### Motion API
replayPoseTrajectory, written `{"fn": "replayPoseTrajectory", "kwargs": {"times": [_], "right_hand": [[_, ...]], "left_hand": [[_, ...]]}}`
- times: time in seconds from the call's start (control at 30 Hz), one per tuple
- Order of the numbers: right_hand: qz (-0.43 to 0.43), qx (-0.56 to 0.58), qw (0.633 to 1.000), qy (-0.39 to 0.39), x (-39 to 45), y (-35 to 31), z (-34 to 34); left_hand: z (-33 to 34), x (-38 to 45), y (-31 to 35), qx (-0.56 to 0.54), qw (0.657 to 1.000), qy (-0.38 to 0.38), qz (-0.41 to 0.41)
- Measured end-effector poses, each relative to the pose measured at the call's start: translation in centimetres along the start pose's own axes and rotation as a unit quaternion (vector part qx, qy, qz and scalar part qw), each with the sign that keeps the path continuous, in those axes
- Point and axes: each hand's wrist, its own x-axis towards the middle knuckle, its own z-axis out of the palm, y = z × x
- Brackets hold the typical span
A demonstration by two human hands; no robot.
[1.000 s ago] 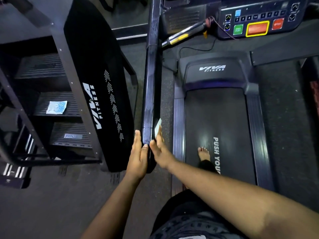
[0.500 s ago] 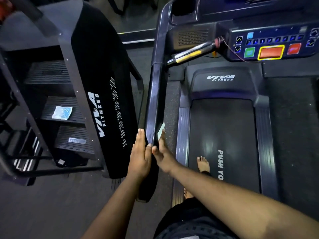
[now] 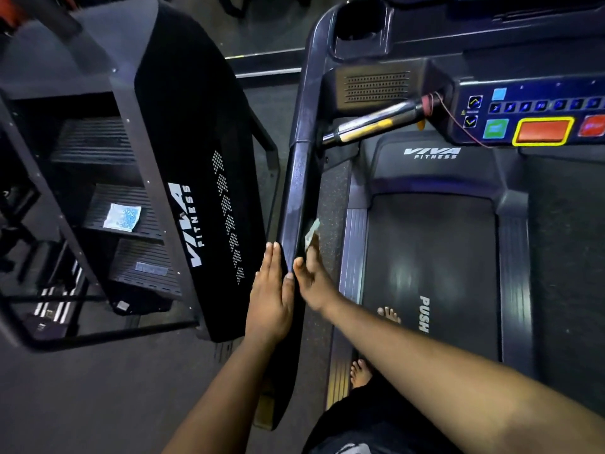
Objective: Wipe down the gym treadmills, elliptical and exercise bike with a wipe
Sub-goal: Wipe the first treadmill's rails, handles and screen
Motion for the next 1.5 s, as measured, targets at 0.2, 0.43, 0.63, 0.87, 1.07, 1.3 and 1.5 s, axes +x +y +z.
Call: {"fn": "replayPoseTrajectory", "kwargs": {"times": [0.2, 0.43, 0.63, 0.87, 1.07, 1.3, 1.5], "right_hand": [[-0.029, -0.004, 0.996, 0.085, 7.3, -6.0, -2.8], [0.000, -0.049, 0.998, 0.029, 6.3, -4.6, -3.1], [-0.092, -0.240, 0.962, 0.093, 11.0, -7.1, -4.6], [-0.245, -0.515, 0.821, -0.008, 7.7, -5.4, -7.3], [-0.195, -0.515, 0.835, -0.005, 11.0, -6.8, -9.7], [-0.172, -0.204, 0.963, 0.039, 1.2, -1.3, -1.7], [-0.019, 0.018, 0.996, 0.088, 4.6, -3.1, -0.8]], "left_hand": [[0.0, 0.1, 0.3, 0.018, 1.000, 0.004, -0.003], [-0.1, 0.1, 0.5, 0.016, 1.000, 0.003, -0.011], [-0.1, 0.1, 0.4, 0.013, 1.000, 0.005, -0.011], [0.0, 0.1, 0.0, 0.000, 1.000, 0.015, -0.006], [0.1, 0.1, -0.1, 0.006, 1.000, 0.010, -0.005], [0.4, -0.3, -0.7, -0.007, 1.000, 0.010, 0.004], [0.4, -3.5, -1.0, 0.023, 0.999, 0.022, -0.002]]}}
